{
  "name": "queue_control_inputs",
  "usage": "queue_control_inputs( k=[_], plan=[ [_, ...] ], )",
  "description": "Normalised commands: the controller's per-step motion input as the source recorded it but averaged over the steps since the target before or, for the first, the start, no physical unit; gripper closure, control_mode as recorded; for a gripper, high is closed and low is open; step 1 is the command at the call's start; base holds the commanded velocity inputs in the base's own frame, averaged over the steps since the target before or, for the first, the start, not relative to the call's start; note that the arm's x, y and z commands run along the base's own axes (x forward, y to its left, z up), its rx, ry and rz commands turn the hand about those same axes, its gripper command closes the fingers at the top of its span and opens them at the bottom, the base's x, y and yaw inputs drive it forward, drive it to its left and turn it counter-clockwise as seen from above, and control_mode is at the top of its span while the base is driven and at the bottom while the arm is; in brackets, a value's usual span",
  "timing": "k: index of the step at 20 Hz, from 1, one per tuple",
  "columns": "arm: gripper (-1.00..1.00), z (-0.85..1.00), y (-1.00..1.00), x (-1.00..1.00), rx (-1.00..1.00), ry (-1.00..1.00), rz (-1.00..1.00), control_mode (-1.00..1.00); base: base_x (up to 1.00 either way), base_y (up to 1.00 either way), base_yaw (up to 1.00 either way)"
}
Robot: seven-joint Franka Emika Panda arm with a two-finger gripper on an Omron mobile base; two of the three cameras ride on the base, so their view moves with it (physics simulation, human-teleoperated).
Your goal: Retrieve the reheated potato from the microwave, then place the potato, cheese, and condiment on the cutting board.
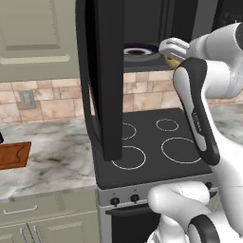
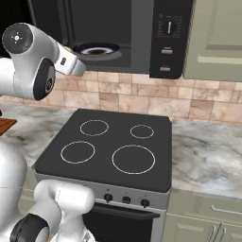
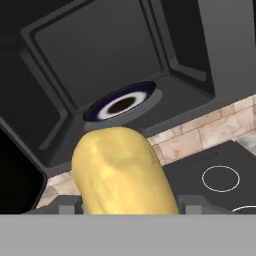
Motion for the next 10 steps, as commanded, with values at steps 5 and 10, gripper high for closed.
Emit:
queue_control_inputs(
  k=[5,10],
  plan=[
    [1.00,-0.01,-0.03,-0.64,0.01,0.02,0.00,-1.00,0.00,0.00,0.00],
    [1.00,-0.18,0.00,-0.59,-0.01,0.05,0.00,-1.00,0.00,0.00,0.00]
  ],
)
